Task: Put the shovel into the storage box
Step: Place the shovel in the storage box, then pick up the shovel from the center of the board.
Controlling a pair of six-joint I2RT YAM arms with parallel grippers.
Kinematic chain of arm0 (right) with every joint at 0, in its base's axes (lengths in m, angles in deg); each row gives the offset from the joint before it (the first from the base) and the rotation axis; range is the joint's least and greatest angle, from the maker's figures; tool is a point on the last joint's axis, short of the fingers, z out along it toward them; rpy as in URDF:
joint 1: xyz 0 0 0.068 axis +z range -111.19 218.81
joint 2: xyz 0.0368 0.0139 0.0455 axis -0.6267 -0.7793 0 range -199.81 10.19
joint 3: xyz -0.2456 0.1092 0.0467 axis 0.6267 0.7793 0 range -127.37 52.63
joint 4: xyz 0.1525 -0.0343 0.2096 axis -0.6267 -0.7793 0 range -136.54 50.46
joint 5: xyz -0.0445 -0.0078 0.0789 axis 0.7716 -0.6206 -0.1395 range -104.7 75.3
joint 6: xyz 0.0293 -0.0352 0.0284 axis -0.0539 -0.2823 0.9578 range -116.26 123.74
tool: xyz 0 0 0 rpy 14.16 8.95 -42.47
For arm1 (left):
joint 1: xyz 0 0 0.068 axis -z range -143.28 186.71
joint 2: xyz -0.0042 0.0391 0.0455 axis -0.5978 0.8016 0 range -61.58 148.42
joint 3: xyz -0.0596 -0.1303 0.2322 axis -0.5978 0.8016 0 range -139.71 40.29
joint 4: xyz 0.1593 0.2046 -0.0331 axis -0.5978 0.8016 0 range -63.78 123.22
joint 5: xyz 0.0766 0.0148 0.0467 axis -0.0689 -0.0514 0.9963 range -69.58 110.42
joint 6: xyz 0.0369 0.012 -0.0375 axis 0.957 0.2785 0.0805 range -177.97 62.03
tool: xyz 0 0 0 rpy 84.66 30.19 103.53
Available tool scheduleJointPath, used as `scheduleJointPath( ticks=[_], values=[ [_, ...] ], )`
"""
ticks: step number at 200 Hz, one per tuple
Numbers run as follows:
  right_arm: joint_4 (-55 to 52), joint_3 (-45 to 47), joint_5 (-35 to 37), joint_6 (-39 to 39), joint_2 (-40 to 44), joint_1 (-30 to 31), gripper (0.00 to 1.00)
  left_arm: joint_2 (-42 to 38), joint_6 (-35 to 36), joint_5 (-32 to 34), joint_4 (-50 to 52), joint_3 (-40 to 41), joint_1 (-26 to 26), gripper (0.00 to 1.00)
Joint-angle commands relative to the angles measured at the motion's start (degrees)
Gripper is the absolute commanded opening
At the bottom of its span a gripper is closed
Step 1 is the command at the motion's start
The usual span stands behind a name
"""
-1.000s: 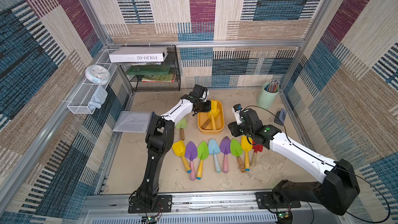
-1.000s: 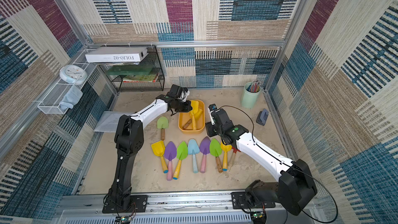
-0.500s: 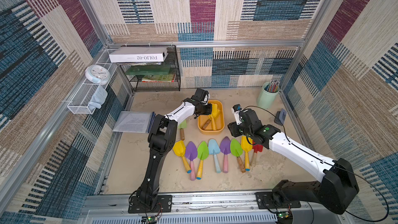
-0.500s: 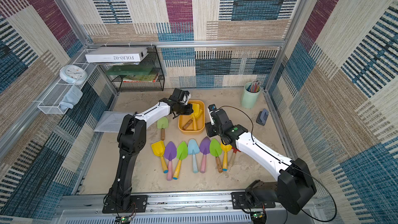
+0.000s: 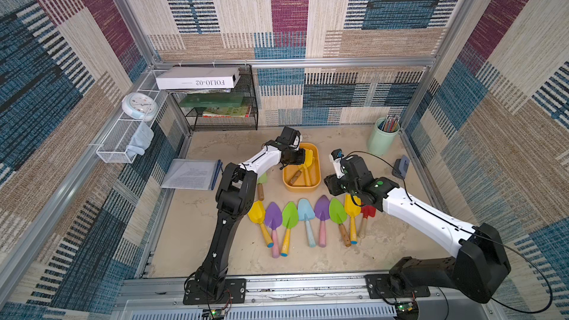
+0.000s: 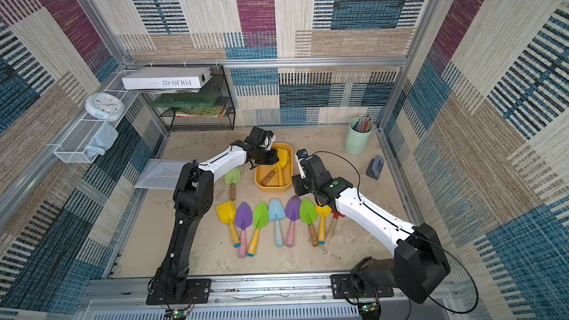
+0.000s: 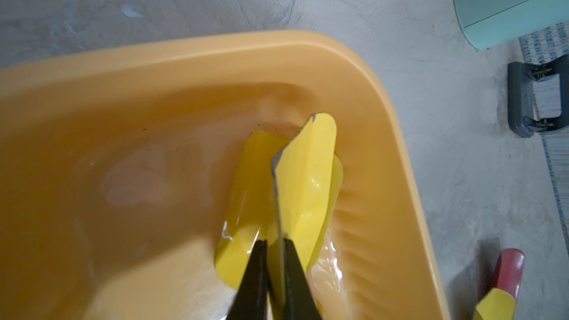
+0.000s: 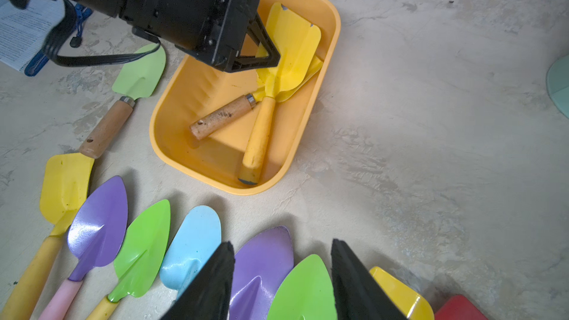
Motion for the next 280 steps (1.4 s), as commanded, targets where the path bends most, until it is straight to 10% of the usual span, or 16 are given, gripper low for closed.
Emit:
scheduleJointPath(
  ticks=[1,152,280],
  values=[
    [1.04,-0.41,-0.61,-0.26,-0.21,0.02,0.55,0.87,1.71,1.07,2.85,-0.27,0.07,0.0],
    [0.88,-0.39,-2.51,-0.32,0.55,0.07,0.55,-3.15,2.9,5.26,7.47,-0.48,0.31,0.53],
    [-0.19,2.17,-4.12,0.41,6.88,0.07,0.55,-23.08,-1.24,15.73,17.3,8.86,0.94,0.6]
  ],
)
